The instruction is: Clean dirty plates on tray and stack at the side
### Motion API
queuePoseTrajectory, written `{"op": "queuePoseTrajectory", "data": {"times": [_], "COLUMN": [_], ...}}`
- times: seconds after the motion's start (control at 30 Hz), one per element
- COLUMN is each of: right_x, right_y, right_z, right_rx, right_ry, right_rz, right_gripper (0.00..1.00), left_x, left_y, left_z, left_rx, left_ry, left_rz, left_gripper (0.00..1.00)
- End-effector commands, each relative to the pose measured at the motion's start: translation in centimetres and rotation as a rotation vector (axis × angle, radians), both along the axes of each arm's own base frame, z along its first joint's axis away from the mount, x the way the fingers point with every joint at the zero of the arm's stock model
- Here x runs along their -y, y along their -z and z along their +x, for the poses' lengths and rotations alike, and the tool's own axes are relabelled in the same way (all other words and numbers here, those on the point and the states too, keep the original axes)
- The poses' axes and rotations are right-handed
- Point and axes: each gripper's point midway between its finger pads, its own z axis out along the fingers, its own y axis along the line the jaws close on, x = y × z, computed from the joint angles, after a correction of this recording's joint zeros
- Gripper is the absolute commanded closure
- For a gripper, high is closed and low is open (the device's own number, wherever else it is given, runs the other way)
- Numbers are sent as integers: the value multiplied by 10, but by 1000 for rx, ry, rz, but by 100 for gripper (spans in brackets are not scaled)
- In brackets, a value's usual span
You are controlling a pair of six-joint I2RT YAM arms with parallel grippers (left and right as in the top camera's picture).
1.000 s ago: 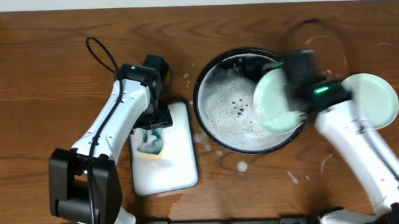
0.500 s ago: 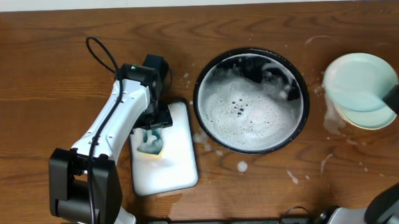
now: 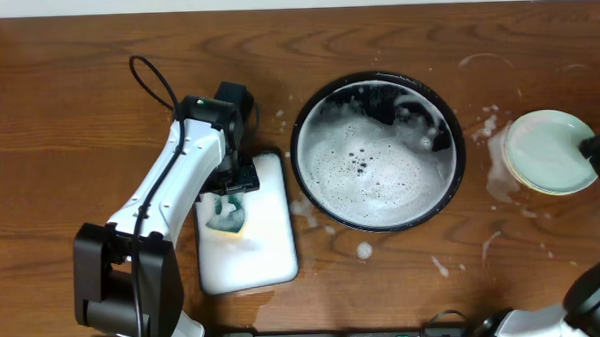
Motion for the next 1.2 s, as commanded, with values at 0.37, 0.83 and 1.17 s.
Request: {"op": "queuePoseTrajectory", "data": {"times": [0.37,0.83,1.17], "right_x": [-288,-283,-243], "right_y": [-193,-201,-136], "right_z": [-39,-87,-98], "right_rx": [551,589,632], "right_ry": [-885,-994,-792], "right_rz": [-80,-447,-692], "right_gripper": [1,1,1], "left_x": [-1,-1,-1], "left_y": [0,0,0], "left_z": [-1,-1,-1], "left_rx": [-5,-5,-5], "left_ry": [-6,-6,-6], "left_rz": [-1,-1,-1], "left_gripper": [19,19,19]}}
